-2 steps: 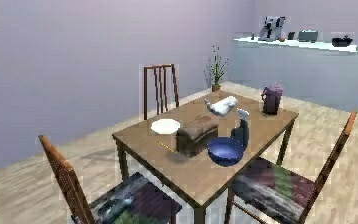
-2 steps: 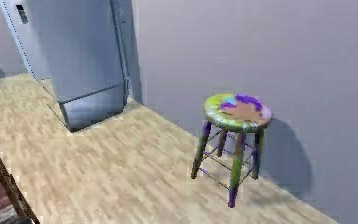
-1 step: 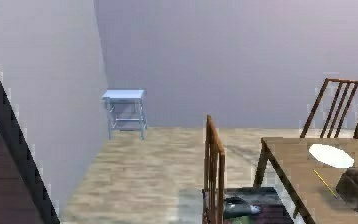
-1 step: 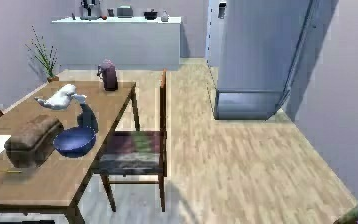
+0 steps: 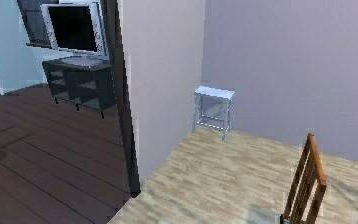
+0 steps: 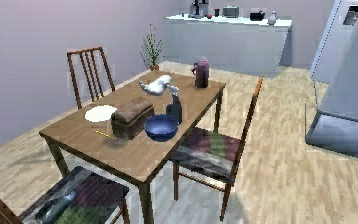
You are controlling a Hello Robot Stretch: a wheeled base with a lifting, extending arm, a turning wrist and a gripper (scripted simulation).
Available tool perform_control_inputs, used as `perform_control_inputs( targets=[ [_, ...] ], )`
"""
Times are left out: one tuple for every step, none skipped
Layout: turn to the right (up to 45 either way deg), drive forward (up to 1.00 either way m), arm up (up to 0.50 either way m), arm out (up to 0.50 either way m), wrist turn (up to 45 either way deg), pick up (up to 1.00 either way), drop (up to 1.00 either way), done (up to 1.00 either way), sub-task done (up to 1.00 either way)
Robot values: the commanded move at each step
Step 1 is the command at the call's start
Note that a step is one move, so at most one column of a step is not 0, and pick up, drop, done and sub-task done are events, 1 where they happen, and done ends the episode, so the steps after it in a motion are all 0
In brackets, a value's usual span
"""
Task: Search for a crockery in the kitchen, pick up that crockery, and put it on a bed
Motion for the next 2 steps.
perform_control_inputs(
  targets=[
    [0.0,0.00,0.50,0.00,0.0,0.00,0.00,0.00,0.00],
    [0.0,0.00,0.38,0.00,0.0,0.00,0.00,0.00,0.00]
  ],
)
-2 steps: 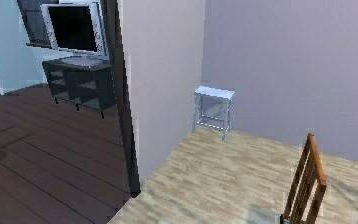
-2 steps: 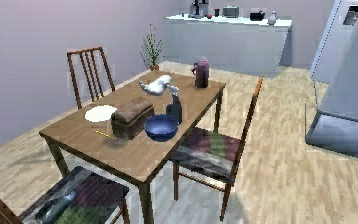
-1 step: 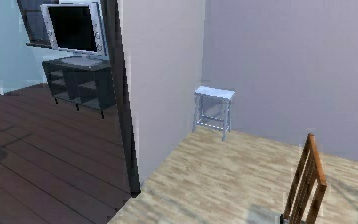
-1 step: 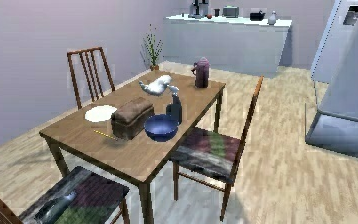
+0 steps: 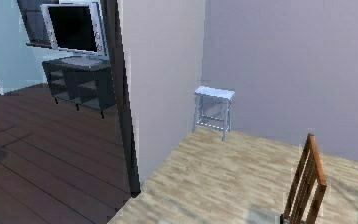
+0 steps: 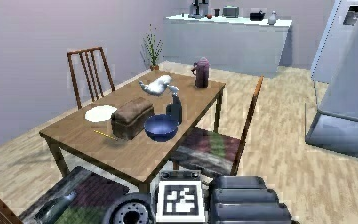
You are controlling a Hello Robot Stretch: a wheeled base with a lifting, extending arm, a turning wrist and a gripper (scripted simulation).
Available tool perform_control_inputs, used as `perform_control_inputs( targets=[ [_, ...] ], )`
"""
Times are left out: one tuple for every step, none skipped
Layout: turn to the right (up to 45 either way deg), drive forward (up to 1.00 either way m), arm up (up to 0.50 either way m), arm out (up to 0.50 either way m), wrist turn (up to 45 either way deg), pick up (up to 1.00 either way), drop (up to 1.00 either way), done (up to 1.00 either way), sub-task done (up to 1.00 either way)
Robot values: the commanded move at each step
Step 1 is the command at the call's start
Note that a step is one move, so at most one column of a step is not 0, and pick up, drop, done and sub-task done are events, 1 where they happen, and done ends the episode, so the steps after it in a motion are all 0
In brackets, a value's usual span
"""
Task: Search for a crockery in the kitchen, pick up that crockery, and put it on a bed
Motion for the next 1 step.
perform_control_inputs(
  targets=[
    [0.0,0.00,0.00,0.50,0.0,0.00,0.00,0.00,0.00]
  ],
)
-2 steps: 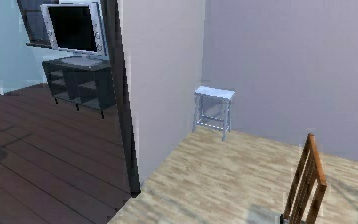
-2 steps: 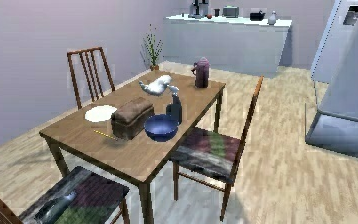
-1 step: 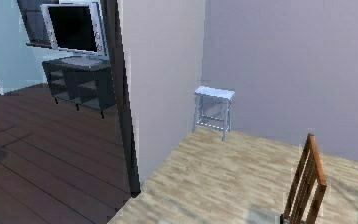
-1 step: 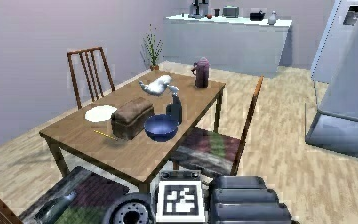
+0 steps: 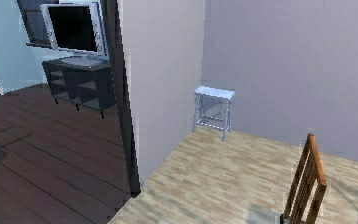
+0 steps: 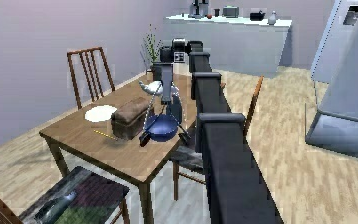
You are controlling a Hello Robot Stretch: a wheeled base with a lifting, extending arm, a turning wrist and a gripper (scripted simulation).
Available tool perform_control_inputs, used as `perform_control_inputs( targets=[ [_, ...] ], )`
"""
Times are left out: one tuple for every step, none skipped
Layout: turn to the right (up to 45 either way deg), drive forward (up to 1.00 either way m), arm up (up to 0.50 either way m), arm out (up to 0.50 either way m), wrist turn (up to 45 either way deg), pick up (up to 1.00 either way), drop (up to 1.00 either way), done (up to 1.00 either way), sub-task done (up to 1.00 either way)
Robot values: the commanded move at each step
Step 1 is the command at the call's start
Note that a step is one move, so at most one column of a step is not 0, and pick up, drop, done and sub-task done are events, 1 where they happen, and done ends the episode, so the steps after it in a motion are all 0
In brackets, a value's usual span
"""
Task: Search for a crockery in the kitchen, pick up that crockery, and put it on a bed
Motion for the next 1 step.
perform_control_inputs(
  targets=[
    [0.0,0.00,0.00,0.00,45.0,0.00,0.00,0.00,0.00]
  ],
)
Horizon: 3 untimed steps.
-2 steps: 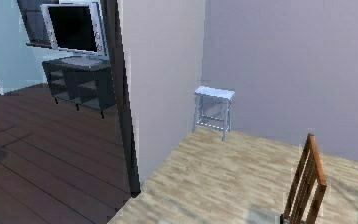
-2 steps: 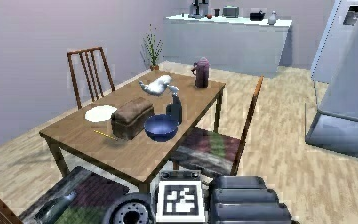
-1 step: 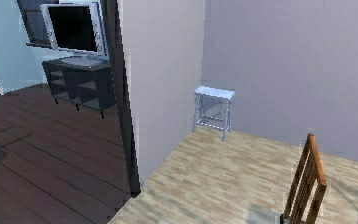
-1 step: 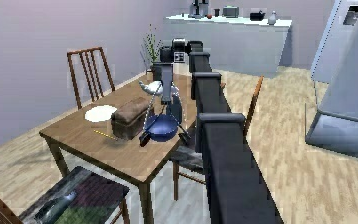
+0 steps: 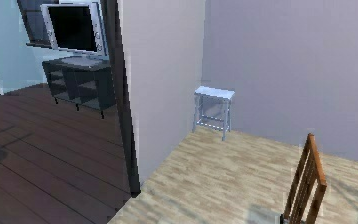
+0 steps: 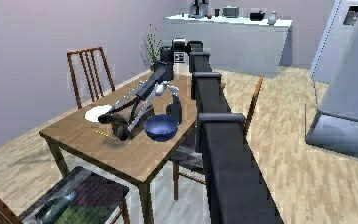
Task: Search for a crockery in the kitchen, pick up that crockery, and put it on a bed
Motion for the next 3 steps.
perform_control_inputs(
  targets=[
    [0.0,0.00,0.00,0.00,45.0,0.00,0.00,0.00,0.00],
    [0.0,0.00,0.00,0.00,45.0,0.00,0.00,0.00,0.00],
    [0.0,0.00,0.00,0.00,24.0,0.00,0.00,0.00,0.00]
  ],
)
